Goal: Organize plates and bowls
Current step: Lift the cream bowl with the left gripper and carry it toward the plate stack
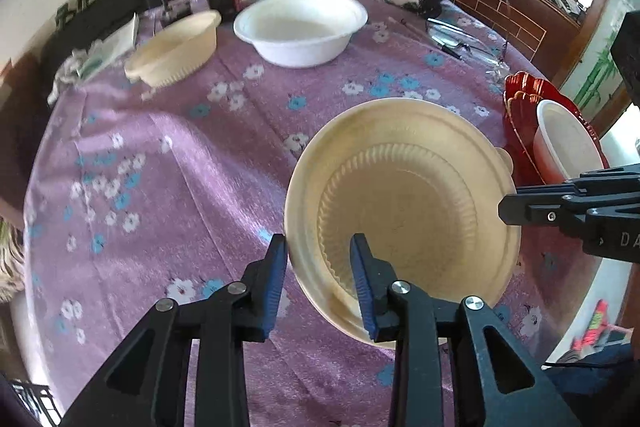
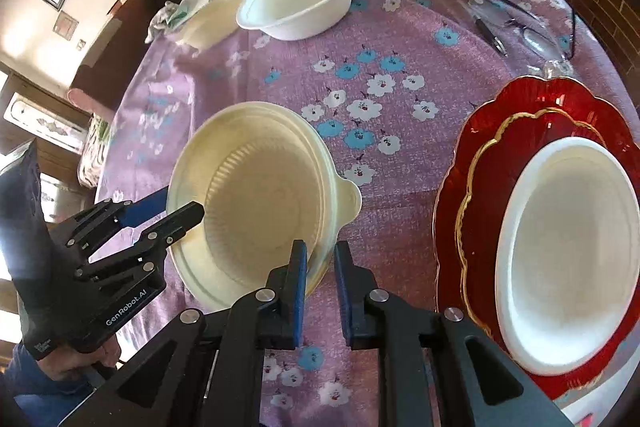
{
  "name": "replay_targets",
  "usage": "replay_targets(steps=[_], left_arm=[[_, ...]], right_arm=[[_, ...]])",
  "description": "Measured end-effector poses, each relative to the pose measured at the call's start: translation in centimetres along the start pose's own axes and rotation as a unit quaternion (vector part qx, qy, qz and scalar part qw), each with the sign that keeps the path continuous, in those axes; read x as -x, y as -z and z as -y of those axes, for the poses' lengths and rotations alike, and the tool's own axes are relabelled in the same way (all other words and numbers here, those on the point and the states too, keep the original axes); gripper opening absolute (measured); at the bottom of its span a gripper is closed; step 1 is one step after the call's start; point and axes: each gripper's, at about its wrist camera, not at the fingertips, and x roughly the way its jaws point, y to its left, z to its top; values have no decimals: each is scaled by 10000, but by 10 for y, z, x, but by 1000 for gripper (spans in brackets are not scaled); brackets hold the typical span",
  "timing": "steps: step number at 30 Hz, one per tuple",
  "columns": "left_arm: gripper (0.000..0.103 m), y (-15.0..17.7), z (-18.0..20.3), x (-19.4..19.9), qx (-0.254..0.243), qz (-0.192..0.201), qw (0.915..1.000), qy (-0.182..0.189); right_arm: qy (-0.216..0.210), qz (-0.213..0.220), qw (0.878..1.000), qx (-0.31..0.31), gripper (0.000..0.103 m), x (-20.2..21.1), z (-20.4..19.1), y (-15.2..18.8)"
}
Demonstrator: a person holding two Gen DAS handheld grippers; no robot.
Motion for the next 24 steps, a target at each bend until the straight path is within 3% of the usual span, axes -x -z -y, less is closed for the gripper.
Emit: replay_targets(steps=[6, 24], left_arm=[[31, -2, 4, 18, -149, 317, 9993, -101], [31, 3, 15, 41, -491, 658, 9964, -218]], right_arm=[[43, 205, 9998, -32, 15, 16, -6, 9], [124, 576, 9982, -81, 16, 41, -14, 27]])
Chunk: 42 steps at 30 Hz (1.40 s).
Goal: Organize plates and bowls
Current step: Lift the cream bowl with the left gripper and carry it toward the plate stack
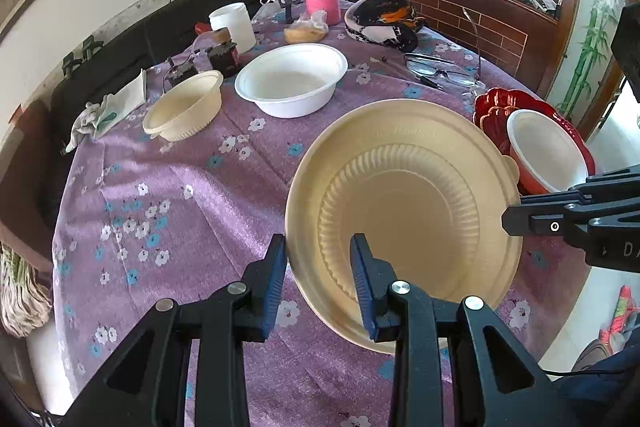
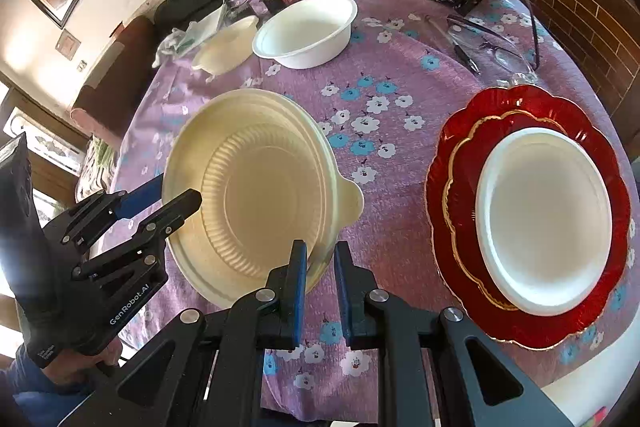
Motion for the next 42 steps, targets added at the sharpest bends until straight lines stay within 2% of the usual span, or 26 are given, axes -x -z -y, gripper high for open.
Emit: replay_targets(steps=[10, 42], left_arm=[[31, -5, 7, 2, -184, 106, 9998, 1], [31, -10, 14, 0, -181, 149, 9997, 51]], right_arm=[[19, 128, 9998, -122, 16, 7, 4, 3], [207, 257, 9995, 1, 16, 18, 4, 4]])
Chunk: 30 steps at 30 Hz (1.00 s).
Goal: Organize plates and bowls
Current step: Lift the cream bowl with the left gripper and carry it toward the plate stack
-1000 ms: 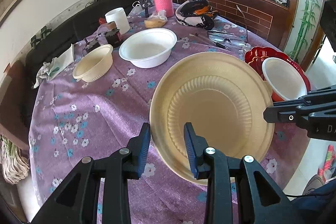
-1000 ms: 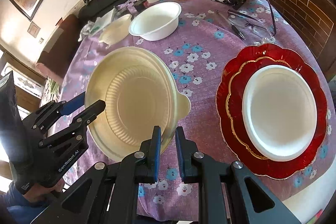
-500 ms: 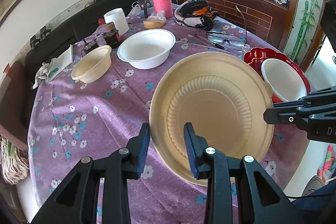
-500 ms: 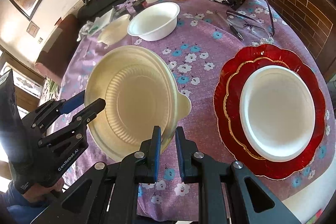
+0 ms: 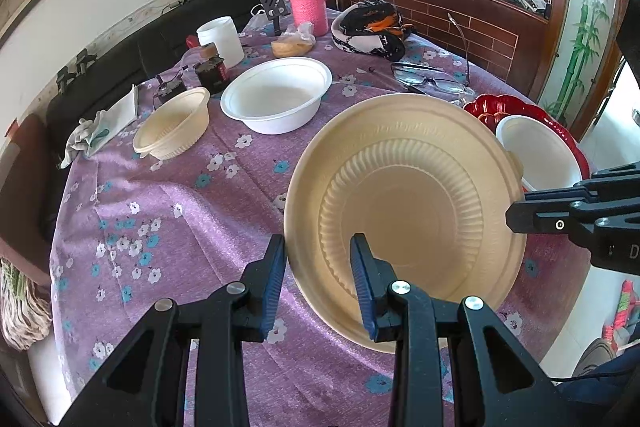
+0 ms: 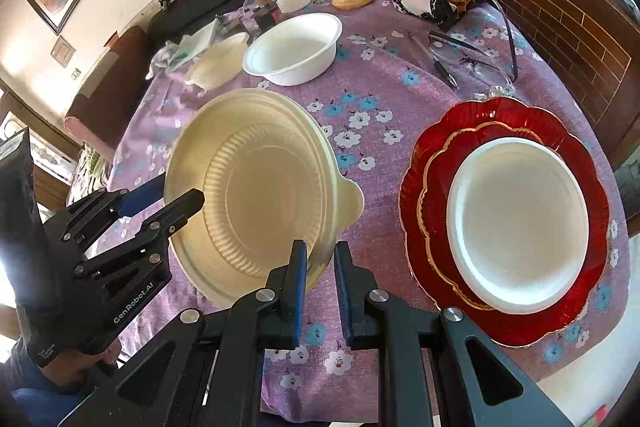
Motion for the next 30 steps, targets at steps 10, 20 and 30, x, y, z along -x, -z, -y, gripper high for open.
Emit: replay_targets(steps=[10, 20, 30], left_arm=[[31, -4, 10, -2, -33, 18, 10000, 17], [32, -28, 34, 3, -159, 209, 9995, 182], [32, -60, 79, -1, -495, 287, 9970, 529]], right_arm=[[57, 92, 9999, -23, 16, 6, 5, 3], [173, 296, 9993, -158, 16, 26, 24, 3], [329, 540, 9962, -607, 16, 56, 66, 6]])
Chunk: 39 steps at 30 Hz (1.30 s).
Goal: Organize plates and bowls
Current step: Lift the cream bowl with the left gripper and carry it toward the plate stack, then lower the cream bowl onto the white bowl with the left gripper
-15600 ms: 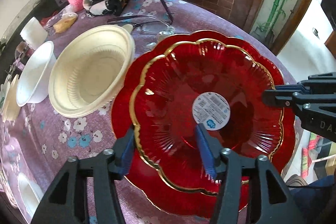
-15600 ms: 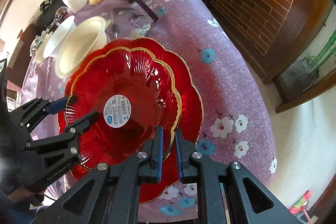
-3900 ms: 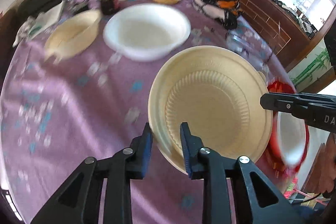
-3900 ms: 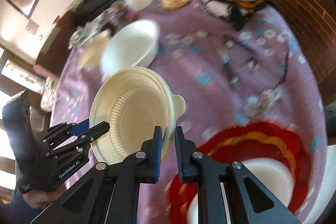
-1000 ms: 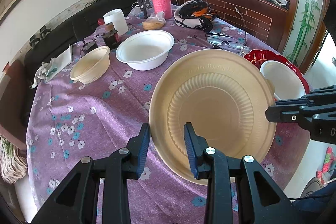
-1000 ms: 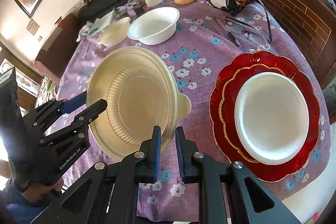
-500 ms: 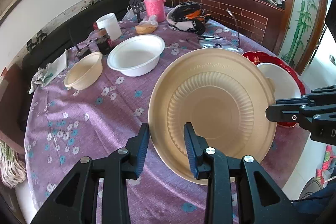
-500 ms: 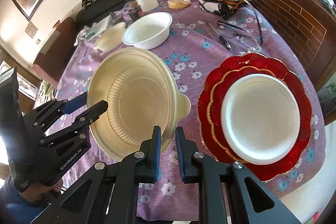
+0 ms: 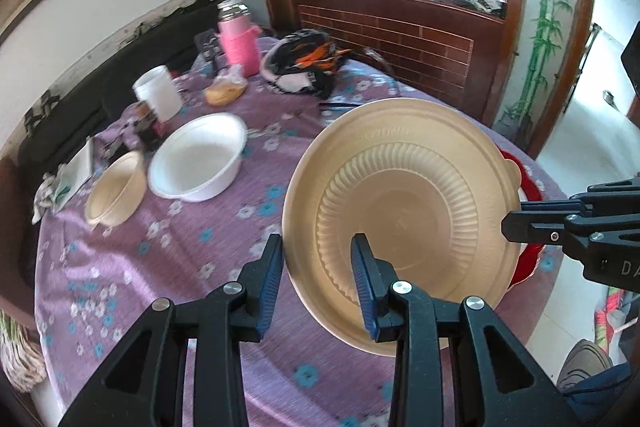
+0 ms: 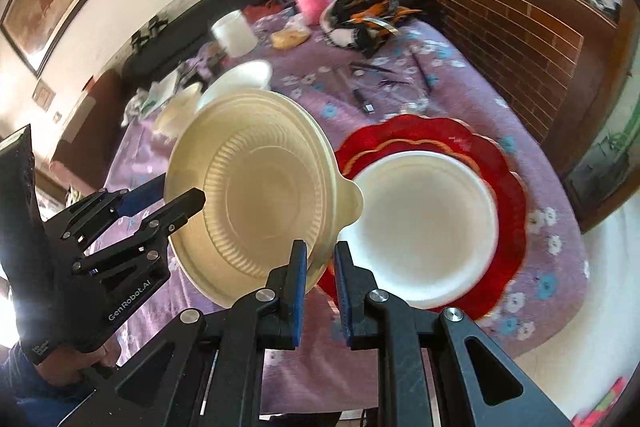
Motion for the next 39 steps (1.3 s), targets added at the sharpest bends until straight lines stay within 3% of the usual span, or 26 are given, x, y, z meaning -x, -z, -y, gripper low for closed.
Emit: replay_targets(steps=[11, 18, 34, 39], left_arm=[[32, -24, 53, -36, -351, -308, 9977, 484], [32, -28, 66, -53, -386, -533, 9957, 649], [32, -30, 73, -75, -381, -796, 9929, 799], [38, -30, 72, -75, -354, -798, 9928, 821]], right_arm=[[278, 59, 9974, -656, 16, 19, 58, 4], [280, -48, 9950, -954, 16, 19, 84, 7], [297, -376, 9902, -1314, 16, -1, 104, 8], [356, -343, 9901, -1312, 17, 0, 102, 8]])
